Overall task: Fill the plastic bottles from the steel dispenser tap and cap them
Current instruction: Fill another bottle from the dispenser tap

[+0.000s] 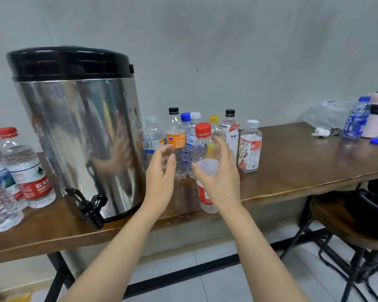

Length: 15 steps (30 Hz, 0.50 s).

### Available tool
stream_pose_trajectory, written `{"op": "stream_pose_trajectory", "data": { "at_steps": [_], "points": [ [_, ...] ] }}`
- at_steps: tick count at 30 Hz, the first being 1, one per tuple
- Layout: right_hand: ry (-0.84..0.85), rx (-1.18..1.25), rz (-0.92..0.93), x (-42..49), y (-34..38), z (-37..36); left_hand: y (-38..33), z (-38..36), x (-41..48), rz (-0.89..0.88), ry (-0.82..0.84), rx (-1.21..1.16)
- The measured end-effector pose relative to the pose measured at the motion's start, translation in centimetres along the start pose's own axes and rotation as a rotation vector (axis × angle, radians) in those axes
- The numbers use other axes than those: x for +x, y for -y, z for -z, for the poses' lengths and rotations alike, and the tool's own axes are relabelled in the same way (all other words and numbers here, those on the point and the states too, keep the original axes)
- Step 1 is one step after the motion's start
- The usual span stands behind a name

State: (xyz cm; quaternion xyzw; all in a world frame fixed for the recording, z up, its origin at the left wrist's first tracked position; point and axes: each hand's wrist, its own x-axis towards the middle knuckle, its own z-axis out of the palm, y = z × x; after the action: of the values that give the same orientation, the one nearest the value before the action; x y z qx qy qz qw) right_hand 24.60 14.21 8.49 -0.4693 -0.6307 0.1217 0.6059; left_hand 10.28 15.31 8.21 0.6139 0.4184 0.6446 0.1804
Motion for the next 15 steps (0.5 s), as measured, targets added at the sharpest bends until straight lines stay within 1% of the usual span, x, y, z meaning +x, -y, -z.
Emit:
{"op": "stream_pose_trajectory", "data": {
  "at_steps": [1,3,6,8,11,15],
  "points": [
    [0.016,0.040,0.007,-0.8,0.6,-0.2,-2.2,0.9,0.5,-0.012,0.039,-0.073],
    [0.064,0.131,0.003,-2.4,1.9,-0.6,-5.9,2.7,1.1,-0.046,0.173,-0.123],
    [0.162,0.231,0.000,-4.7,3.7,-1.0,-9.1,5.2,0.9,-0.054,0.401,-0.057],
    [0.218,0.285,-0.001,-6.0,4.5,-1.2,-9.9,6.7,0.4,-0.053,0.478,0.016],
    [0.264,0.331,-0.027,-7.7,5.0,-1.9,-10.2,8.7,-0.8,-0.001,0.481,0.007],
    [0.265,0.315,-0.026,-9.5,5.5,-3.6,-10.0,10.4,-1.9,0.090,0.317,-0.022]
  ]
}}
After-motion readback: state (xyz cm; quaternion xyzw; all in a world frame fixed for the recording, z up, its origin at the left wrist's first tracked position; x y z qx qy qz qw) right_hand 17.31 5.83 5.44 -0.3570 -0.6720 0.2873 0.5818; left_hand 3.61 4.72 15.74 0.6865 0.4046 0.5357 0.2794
